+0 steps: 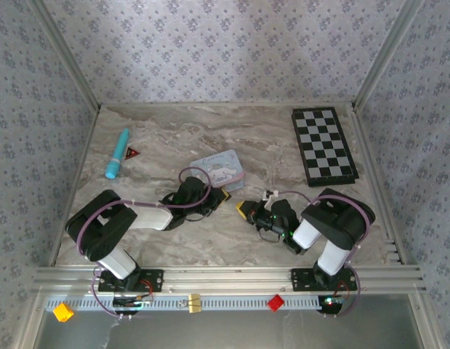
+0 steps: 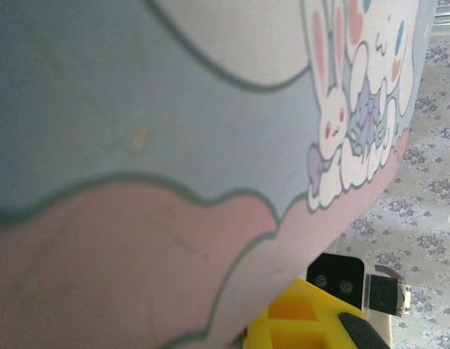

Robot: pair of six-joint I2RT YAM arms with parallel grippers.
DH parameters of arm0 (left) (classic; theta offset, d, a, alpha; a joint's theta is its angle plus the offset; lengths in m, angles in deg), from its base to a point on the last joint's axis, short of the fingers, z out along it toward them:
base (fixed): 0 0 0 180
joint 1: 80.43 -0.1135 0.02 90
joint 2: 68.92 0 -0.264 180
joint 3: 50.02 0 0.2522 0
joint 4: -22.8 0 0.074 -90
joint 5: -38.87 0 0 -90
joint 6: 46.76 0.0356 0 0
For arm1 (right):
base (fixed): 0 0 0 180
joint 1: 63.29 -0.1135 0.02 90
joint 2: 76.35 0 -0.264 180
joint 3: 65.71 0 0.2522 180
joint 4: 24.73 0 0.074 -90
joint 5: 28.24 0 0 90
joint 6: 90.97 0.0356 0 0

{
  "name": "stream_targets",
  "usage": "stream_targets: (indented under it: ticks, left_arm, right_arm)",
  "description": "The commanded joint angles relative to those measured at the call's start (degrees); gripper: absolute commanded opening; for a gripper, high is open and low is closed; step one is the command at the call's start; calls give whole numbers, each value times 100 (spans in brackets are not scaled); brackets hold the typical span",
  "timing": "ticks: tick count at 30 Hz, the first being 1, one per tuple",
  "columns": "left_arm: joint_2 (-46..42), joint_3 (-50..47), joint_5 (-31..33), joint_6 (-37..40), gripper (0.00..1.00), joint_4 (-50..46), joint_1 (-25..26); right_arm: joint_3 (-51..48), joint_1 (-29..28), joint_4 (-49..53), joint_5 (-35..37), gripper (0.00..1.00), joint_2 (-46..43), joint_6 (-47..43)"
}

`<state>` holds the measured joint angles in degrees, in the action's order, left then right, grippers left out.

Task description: Unlock the padlock with the key

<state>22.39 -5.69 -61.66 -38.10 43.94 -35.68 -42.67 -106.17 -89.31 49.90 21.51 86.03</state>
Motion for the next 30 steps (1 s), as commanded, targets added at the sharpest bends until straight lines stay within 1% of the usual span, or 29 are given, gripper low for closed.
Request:
stream_targets:
  ticks: [1, 11, 24, 30]
  left_arm:
    - [55, -46, -94, -181, 0, 359, -24]
    - [1, -108, -187, -369, 0, 632, -22]
    - [-16, -244, -147, -510, 0, 929, -12]
    - [-34, -270, -160, -533, 0, 943, -11]
  right_arm:
    - [118, 50, -154, -188, 0, -41, -110]
    - [258, 126, -152, -312, 0, 13, -52]
    - [268, 148, -154, -317, 0, 207, 68]
    - [280, 153, -155, -286, 0, 119, 19]
